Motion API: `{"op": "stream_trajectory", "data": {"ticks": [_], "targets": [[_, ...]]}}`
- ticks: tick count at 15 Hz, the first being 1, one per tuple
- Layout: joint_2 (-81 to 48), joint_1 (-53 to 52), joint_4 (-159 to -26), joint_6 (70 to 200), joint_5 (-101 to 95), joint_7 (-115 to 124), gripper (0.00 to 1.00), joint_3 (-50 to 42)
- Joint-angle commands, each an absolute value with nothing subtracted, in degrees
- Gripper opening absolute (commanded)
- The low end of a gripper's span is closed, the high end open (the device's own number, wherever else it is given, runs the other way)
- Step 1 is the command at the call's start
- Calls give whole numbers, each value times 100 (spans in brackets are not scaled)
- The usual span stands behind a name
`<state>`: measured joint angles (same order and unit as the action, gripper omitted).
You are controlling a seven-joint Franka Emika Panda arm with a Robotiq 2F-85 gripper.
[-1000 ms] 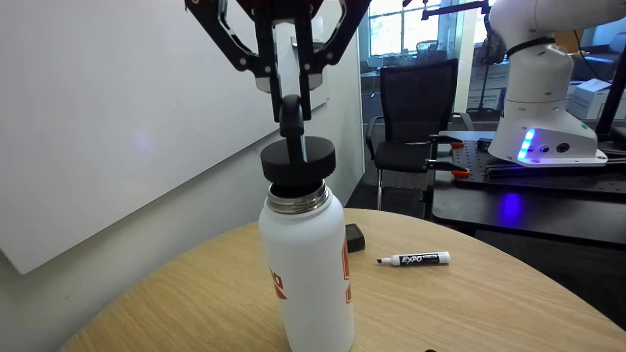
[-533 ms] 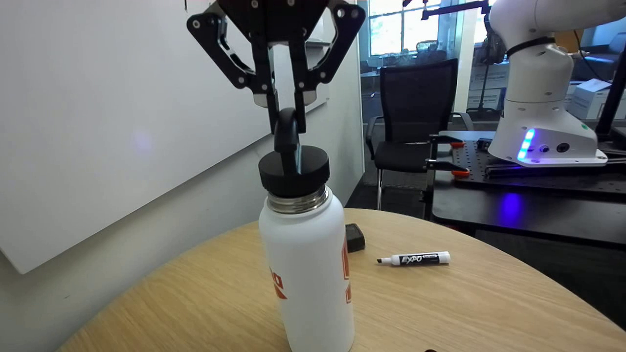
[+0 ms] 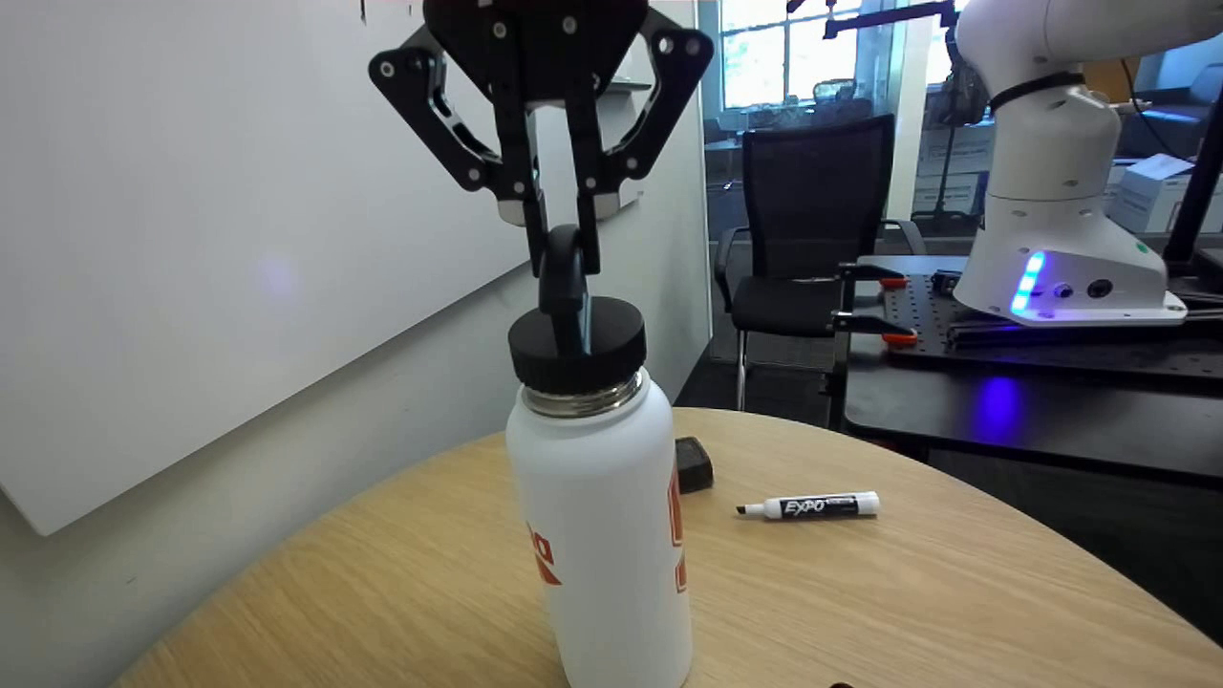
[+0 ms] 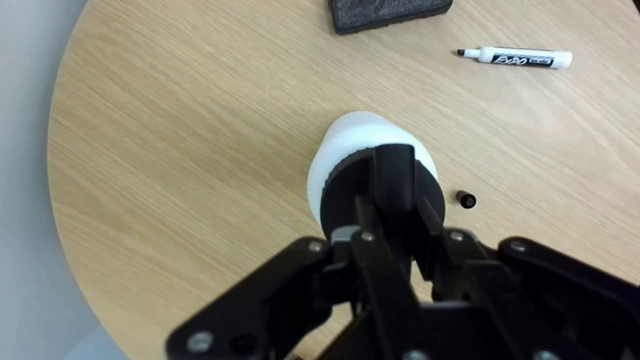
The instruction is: Pick up the eraser and rub it on the white board. Pick up the lid from the table and put it on the white bottle.
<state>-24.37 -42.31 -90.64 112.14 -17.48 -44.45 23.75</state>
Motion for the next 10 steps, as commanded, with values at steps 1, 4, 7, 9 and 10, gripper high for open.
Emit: {"op": "stream_trajectory", "data": {"ticks": [1,4,7,9,10], "targets": [[-2495,-4226,-8997,11313,-1783,-4347,5,2368],[-2497,-4231,-9014,11357,-1791,-4327,8,2366],[-2430,-4238,-9039,11421,-1812,-4304,53,2369],[-2378,-4247,-9049,11460,-1832,-4286,68,2366],[-2340,-4257,-9055,11470,-1847,-4271,77,2363]]}}
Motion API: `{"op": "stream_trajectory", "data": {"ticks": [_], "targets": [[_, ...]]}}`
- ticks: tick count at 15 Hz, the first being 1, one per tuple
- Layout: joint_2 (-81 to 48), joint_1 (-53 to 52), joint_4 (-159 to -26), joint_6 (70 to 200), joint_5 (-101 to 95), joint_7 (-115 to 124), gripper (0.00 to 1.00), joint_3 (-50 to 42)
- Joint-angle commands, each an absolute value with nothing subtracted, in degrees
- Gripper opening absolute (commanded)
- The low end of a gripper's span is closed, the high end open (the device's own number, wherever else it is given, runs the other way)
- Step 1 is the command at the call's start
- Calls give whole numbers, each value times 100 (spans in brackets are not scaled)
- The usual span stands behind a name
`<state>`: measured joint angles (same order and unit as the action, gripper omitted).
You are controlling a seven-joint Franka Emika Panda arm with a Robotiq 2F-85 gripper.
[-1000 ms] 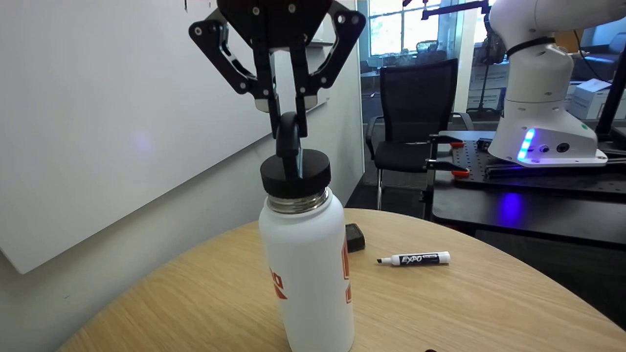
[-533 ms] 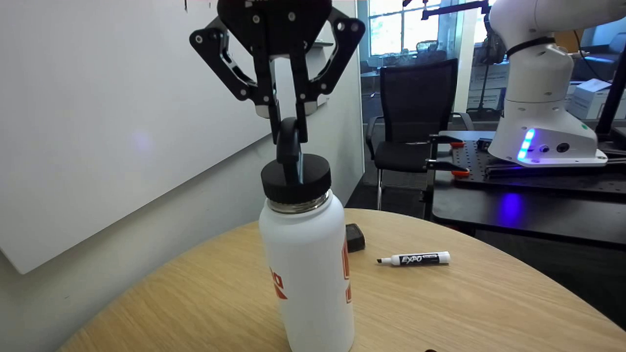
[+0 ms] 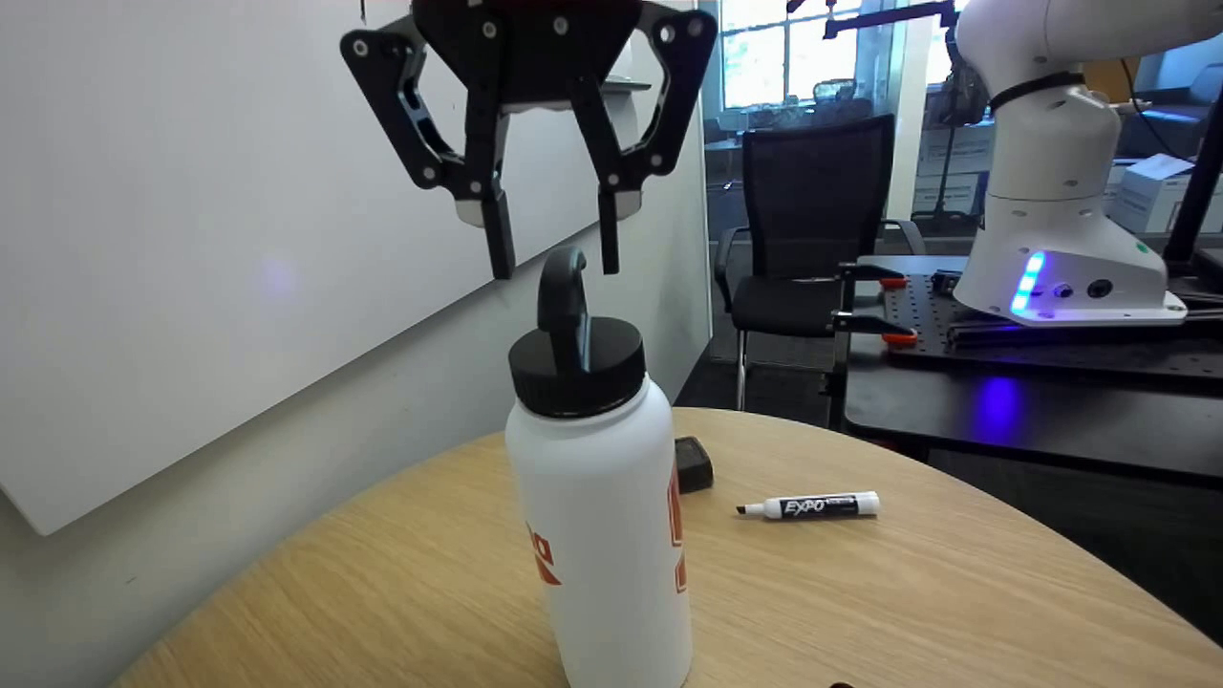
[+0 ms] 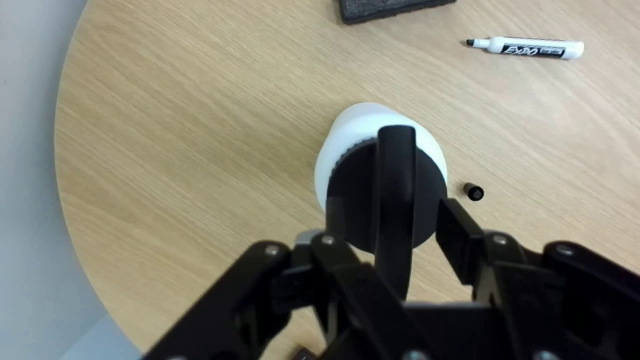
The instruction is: Pick up the eraser and rub it on the white board. Pick up the lid from the table and put it on the white bottle.
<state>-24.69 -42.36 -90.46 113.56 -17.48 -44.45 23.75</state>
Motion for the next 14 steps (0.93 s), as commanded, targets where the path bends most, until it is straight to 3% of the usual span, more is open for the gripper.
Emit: {"op": "stream_trajectory", "data": {"ticks": [1,3,4,9,10,14], "targets": [[-2295,-4271,-9061,11468,-1864,-4259,84,2364],[-2132,-4307,-9081,11402,-1923,-4220,98,2365],[-2010,-4318,-9089,11308,-1931,-4249,100,2386],[-1182,-4346,-9304,10746,-1853,-4529,100,2594],[-1711,-4356,-8966,10897,-1828,-4455,100,2546],[-1311,-4368,-9119,10771,-1829,-4458,100,2637]]}}
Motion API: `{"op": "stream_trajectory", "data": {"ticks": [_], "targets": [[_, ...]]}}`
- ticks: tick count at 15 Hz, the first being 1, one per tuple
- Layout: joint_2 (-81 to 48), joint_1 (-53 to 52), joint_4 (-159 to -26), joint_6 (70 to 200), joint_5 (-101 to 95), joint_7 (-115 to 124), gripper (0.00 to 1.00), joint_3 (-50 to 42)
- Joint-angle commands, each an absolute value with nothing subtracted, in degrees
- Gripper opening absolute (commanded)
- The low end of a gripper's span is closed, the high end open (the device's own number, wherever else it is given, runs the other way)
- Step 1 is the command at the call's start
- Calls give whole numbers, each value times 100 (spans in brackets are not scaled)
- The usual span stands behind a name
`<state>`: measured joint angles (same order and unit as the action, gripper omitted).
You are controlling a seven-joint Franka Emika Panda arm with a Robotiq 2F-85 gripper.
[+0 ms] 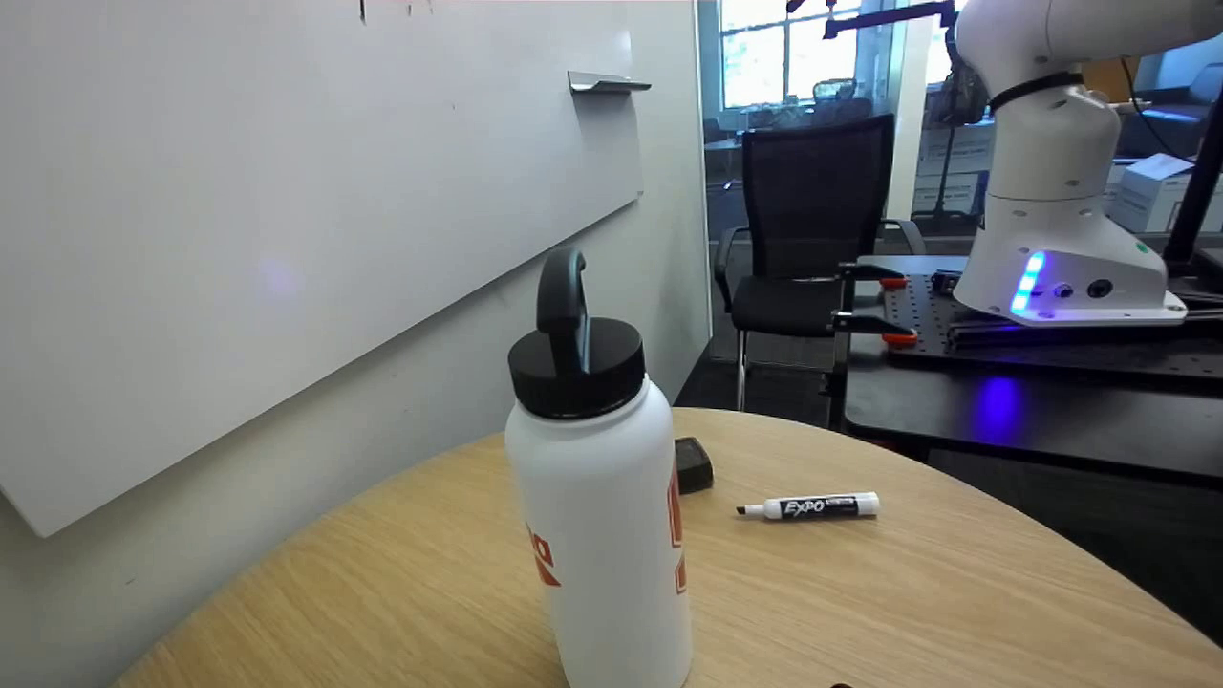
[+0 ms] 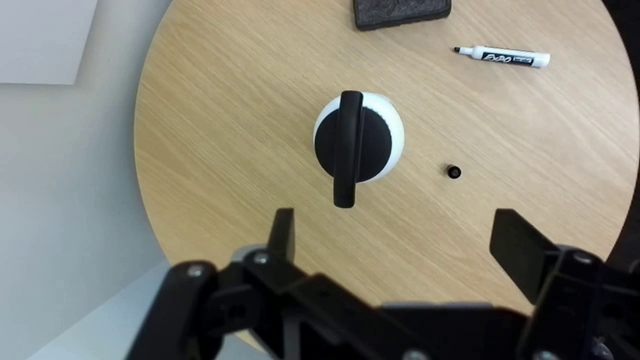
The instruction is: Pick up the eraser and rub it on the white board. Pick up the lid from the table and put it on the white bottle.
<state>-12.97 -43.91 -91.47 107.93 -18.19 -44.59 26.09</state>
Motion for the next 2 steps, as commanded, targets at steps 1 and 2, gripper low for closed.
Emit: {"op": "stream_trajectory", "data": {"ticks": [1,2], "targets": [[-1311,-4366,-9138,10771,-1829,-4458,100,2635],[-1314,-4361,-9159,10772,-1830,-4458,100,2631]]}}
